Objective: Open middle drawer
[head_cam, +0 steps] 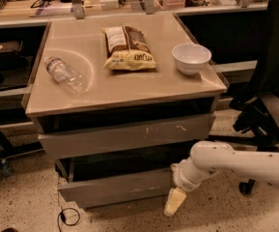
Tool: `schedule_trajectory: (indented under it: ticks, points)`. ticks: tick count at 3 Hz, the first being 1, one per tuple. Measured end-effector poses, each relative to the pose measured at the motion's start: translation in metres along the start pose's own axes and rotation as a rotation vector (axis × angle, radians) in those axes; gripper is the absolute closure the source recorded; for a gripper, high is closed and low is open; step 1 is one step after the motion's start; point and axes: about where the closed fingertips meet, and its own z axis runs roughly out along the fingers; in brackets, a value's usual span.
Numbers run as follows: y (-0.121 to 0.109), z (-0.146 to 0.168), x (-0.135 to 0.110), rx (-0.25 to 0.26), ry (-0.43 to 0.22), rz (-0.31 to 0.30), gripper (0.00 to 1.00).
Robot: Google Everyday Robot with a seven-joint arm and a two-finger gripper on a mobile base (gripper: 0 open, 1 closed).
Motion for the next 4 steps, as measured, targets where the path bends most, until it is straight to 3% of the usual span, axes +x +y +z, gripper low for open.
schedule_trajectory:
  ticks: [2, 4]
  points:
    - [0.036, -0.034, 0.014, -0.025, -0.018, 0.068, 0.0]
    - [0.032, -0.038, 0.008, 0.005, -0.015, 0.046, 0.0]
